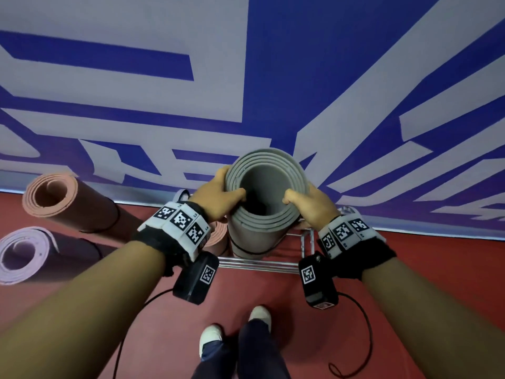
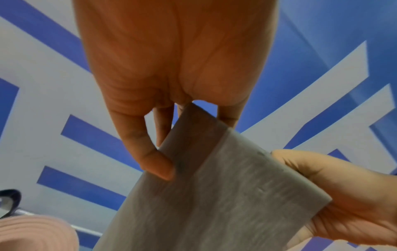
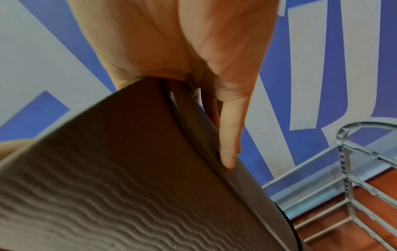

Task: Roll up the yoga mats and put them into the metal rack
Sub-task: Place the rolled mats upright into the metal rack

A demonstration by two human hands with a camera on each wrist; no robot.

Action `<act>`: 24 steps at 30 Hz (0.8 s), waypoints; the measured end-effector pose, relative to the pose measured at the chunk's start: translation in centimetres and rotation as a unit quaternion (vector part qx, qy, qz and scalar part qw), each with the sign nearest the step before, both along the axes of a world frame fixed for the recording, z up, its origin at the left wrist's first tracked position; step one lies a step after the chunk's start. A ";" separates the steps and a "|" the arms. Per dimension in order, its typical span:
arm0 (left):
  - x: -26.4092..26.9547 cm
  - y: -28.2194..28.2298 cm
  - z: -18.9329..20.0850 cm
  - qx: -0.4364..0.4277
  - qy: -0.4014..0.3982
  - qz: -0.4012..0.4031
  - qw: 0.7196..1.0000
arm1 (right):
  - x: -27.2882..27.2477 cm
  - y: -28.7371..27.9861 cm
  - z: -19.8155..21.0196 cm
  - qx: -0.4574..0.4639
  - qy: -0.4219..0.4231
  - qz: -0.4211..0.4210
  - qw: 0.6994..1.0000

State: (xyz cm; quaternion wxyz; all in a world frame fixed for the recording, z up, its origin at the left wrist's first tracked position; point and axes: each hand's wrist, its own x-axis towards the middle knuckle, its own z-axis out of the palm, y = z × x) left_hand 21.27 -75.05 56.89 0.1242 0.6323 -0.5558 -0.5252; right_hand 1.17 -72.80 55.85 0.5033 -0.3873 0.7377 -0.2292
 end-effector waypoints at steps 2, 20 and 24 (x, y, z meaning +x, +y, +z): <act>-0.3 -0.5 -1.0 -0.002 -0.015 -0.002 1.000 | -0.2 -0.3 -1.1 0.007 -0.013 -0.005 1.000; 0.4 -4.3 -10.6 -0.055 0.004 0.020 0.998 | 0.7 -4.0 -9.7 0.003 0.001 -0.030 1.000; 0.2 -3.9 -10.7 -0.069 0.017 0.010 0.997 | 0.2 -3.4 -10.3 -0.012 0.003 -0.022 1.000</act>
